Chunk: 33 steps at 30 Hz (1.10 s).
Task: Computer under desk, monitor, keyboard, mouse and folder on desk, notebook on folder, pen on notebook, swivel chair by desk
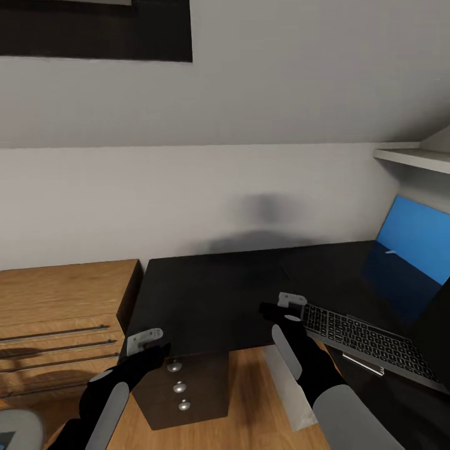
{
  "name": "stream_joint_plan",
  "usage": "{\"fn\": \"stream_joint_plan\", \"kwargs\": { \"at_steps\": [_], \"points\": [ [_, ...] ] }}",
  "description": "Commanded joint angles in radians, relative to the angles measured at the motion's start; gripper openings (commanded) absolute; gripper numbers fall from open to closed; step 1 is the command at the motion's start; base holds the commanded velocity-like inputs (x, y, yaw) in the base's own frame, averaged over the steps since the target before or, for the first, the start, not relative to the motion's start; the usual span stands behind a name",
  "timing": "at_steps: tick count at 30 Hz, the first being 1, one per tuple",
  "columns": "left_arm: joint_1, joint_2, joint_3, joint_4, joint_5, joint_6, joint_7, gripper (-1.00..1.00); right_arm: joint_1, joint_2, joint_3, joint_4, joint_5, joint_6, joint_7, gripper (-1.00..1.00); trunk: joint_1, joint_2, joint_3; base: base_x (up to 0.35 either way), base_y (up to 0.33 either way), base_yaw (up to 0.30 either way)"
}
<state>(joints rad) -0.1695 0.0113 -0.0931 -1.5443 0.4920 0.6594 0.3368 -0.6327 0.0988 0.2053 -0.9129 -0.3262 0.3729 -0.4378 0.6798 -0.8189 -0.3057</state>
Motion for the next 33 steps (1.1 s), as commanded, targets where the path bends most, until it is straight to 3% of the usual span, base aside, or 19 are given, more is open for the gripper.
{"fn": "stream_joint_plan", "kwargs": {
  "at_steps": [1,13,33],
  "points": [
    [-0.001,0.001,-0.002,-0.001,0.010,0.002,0.010,1.00,-0.001,-0.001,0.003,-0.001,-0.008,0.003,-0.009,1.00,0.000,-0.001,-0.001,0.000,0.000,0.000],
    [-0.001,0.001,-0.002,-0.001,0.010,0.002,0.010,1.00,-0.001,0.001,0.003,-0.003,-0.009,0.003,-0.008,1.00,0.000,-0.001,-0.001,0.000,0.217,0.000],
    [-0.001,0.001,-0.002,-0.001,0.011,0.003,0.010,1.00,-0.001,0.001,0.006,-0.003,-0.010,0.003,-0.007,1.00,0.000,-0.001,-0.001,0.014,0.007,-0.023]
  ]
}}
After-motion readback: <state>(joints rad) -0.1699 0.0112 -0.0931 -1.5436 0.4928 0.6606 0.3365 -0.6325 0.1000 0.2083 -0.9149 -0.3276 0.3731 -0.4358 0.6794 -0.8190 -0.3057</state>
